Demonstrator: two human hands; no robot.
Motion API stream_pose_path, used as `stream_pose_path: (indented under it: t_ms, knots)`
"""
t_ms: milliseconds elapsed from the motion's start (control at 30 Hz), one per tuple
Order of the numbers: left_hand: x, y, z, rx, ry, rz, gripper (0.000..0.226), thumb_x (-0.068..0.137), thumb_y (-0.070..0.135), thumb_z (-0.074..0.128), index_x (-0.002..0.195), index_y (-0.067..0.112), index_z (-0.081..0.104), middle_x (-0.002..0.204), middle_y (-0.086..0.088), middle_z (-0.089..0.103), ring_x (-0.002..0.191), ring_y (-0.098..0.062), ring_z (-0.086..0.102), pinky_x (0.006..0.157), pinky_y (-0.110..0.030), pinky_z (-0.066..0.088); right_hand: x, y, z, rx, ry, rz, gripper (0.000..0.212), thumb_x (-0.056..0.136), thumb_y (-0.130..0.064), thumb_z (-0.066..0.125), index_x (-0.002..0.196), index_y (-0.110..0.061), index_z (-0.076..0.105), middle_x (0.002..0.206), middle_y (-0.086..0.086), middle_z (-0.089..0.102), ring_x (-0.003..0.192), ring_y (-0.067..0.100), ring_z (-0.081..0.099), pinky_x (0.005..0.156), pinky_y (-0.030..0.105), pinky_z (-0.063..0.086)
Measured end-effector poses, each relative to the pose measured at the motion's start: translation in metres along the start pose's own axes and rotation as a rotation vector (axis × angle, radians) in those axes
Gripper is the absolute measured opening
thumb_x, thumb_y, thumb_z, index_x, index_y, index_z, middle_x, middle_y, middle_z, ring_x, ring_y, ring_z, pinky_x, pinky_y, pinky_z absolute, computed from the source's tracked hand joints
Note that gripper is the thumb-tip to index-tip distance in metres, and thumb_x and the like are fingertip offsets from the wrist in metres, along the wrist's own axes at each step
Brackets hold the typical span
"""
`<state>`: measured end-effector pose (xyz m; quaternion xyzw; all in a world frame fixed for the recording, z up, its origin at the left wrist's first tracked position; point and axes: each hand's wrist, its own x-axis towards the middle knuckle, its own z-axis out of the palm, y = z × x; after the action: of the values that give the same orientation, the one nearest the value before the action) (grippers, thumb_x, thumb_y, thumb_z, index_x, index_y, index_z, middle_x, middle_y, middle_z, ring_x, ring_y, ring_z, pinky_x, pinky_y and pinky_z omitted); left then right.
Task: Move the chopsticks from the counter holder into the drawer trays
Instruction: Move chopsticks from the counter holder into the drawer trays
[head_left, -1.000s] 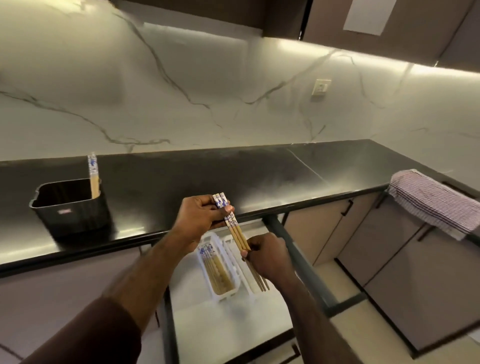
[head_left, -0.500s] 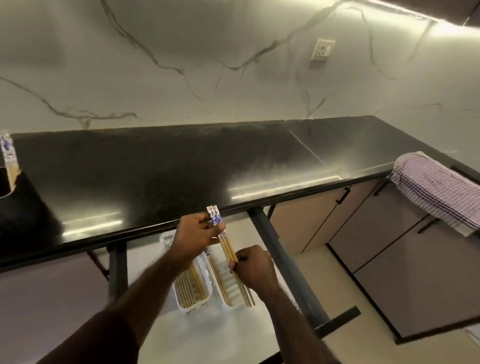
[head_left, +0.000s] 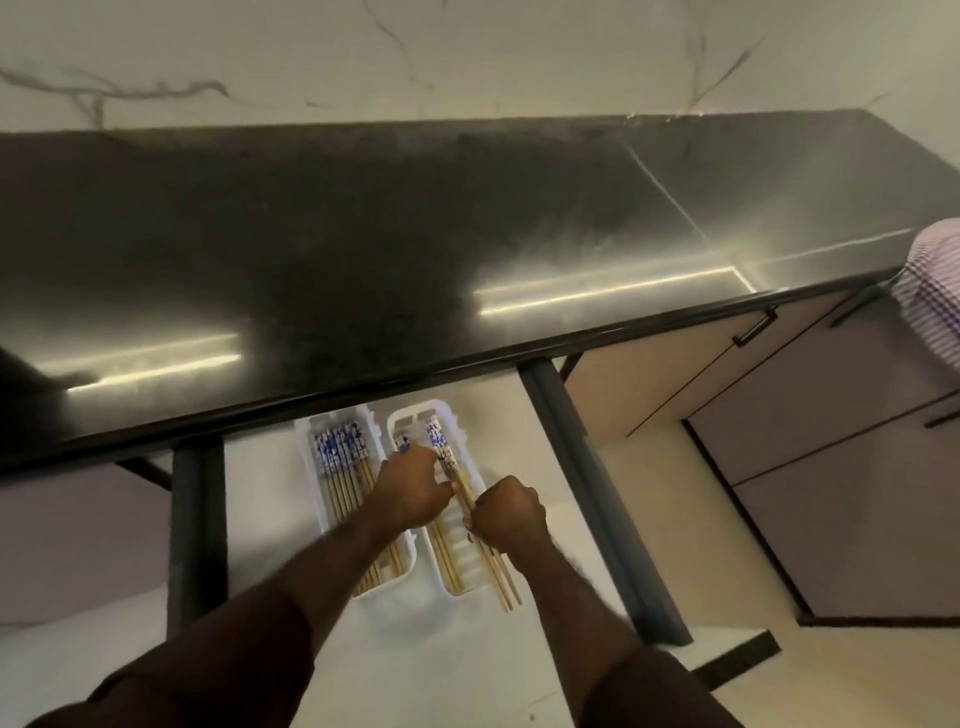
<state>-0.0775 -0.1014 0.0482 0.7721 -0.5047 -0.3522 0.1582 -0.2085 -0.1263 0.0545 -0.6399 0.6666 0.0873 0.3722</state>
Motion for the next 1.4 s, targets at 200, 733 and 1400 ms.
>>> stream_pose_path:
  t_ms: [200, 733, 1400]
  knots:
    - [0.024, -0.017, 0.026, 0.217, 0.003, -0.011, 0.052, 0.084, 0.027, 0.065, 0.132, 0.014, 0.048, 0.127, -0.007, 0.061, 0.118, -0.025, 0.056, 0.107, -0.043, 0.04, 0.033, -0.01, 0.011, 0.004, 0.007, -0.013, 0.038, 0.08, -0.03, 0.071, 0.108, -0.009, 0.057, 0.113, 0.011, 0.065, 0.105, 0.03, 0.063, 0.079, 0.029, 0.048]
    - [0.029, -0.027, 0.044, 0.605, -0.04, 0.064, 0.078, 0.095, 0.031, 0.054, 0.152, 0.012, 0.005, 0.159, -0.01, 0.022, 0.149, -0.03, 0.008, 0.118, -0.05, -0.009, 0.049, -0.013, 0.054, -0.037, 0.054, -0.016, 0.028, 0.094, -0.024, 0.051, 0.115, -0.007, 0.058, 0.117, 0.012, 0.063, 0.107, 0.029, 0.062, 0.091, 0.034, 0.05]
    - [0.051, -0.033, 0.048, 0.723, -0.183, 0.022, 0.062, 0.092, 0.024, 0.056, 0.148, 0.021, 0.028, 0.157, -0.005, 0.028, 0.147, -0.032, 0.012, 0.113, -0.058, 0.017, 0.049, -0.005, 0.078, -0.193, 0.221, -0.204, 0.019, 0.094, -0.017, 0.045, 0.106, -0.014, 0.059, 0.106, 0.007, 0.067, 0.093, 0.028, 0.065, 0.079, 0.034, 0.049]
